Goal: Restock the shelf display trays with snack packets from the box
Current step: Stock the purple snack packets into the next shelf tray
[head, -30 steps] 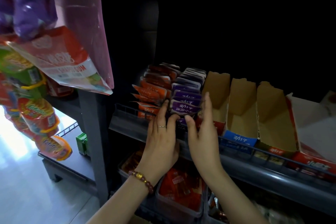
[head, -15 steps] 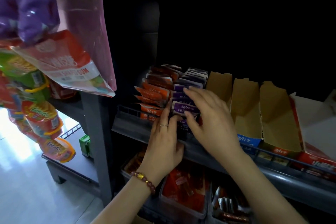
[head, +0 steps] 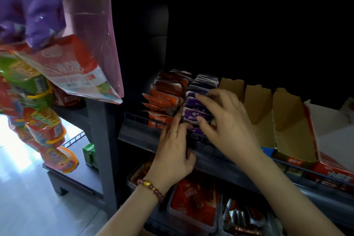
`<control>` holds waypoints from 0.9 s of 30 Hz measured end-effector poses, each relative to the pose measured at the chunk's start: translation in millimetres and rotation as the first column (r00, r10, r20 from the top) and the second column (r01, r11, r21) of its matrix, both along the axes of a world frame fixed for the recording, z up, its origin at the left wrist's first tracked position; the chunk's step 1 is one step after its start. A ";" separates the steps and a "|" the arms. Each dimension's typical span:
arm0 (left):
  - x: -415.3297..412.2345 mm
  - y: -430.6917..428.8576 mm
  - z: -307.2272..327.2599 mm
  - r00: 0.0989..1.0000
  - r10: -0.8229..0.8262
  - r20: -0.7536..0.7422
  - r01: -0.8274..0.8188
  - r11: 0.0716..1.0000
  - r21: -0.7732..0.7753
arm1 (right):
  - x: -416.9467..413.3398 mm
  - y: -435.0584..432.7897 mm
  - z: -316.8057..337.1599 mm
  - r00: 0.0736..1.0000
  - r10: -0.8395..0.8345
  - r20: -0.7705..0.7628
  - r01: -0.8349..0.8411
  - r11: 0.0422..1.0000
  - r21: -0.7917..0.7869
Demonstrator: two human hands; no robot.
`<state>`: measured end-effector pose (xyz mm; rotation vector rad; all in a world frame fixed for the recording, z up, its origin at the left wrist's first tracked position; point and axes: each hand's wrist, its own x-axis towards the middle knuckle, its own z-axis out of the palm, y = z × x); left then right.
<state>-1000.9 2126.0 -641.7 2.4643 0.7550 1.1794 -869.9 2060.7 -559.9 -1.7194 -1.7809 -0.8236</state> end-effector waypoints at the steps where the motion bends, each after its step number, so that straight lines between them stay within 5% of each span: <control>1: 0.2 0.0 0.0 1.000 0.004 0.000 -0.004 1.000 0.003 | -1.1 0.7 -1.5 1.000 0.017 -0.001 -0.017 1.000 -0.001; 13: 0.4 -2.2 -1.3 0.992 0.115 -0.044 -0.112 0.992 0.064 | -7.4 4.0 6.6 0.992 -0.001 0.123 -0.007 0.998 0.065; 20: 1.1 -2.9 -1.8 0.991 0.121 -0.051 -0.118 0.991 0.062 | -12.7 7.6 -3.1 0.997 -0.021 0.073 0.005 0.974 0.225; 27: 0.0 -1.5 -2.8 0.994 0.089 -0.057 -0.087 0.996 0.037 | -9.6 22.6 10.4 1.000 0.003 0.026 -0.008 0.976 0.216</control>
